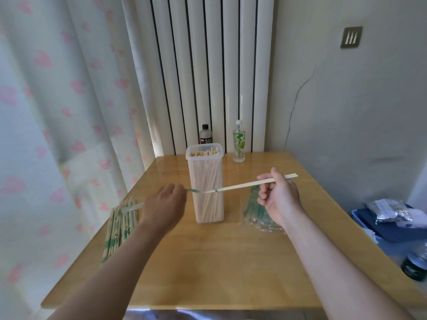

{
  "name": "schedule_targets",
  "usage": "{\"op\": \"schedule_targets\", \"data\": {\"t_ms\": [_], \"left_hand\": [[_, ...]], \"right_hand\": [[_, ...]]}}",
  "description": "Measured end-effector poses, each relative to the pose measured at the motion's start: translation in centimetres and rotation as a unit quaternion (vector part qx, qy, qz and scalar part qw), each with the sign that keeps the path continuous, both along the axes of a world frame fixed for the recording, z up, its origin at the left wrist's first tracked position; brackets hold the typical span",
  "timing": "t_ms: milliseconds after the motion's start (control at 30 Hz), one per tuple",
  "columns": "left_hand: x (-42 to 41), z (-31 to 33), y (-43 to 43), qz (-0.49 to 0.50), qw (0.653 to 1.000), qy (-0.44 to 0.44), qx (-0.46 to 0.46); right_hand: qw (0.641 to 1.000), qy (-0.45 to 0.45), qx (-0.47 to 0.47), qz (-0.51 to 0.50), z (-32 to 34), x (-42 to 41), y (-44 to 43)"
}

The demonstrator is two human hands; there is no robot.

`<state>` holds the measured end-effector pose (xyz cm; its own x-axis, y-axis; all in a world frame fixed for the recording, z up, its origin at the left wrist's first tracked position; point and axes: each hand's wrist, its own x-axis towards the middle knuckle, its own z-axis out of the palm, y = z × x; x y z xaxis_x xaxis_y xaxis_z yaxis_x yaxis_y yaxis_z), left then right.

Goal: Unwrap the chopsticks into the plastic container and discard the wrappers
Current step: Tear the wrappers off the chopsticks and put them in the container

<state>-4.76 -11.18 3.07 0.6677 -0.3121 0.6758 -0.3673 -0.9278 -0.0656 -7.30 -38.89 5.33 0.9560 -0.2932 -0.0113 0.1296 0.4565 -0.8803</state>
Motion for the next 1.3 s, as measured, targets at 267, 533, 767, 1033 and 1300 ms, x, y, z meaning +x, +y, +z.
{"op": "schedule_targets", "data": {"t_ms": [267, 533, 767, 1033, 1300], "left_hand": [[-0.3, 3.0, 0.0, 0.063, 0.936, 0.083, -0.337], [-0.4, 4.5, -2.5, -0.041, 0.900, 0.147, -0.409], [0.2, 5.1, -2.5, -0.052, 0.880, 0.135, -0.453], [1.6, 5.2, -2.2, -0.048, 0.871, 0.138, -0.468], [2.9, 3.8, -1.7, -0.063, 0.855, 0.160, -0.490]], "right_hand": [[0.998, -0.013, -0.056, -0.014, 0.5, -0.2, 0.6], [0.979, -0.120, -0.161, -0.025, 10.3, 1.8, 2.9], [0.927, -0.101, -0.350, -0.085, 15.0, 6.5, 5.4], [0.771, 0.012, -0.634, 0.057, 13.2, 8.8, 8.8], [0.762, -0.067, -0.644, 0.006, 12.8, 11.0, 9.7]]}}
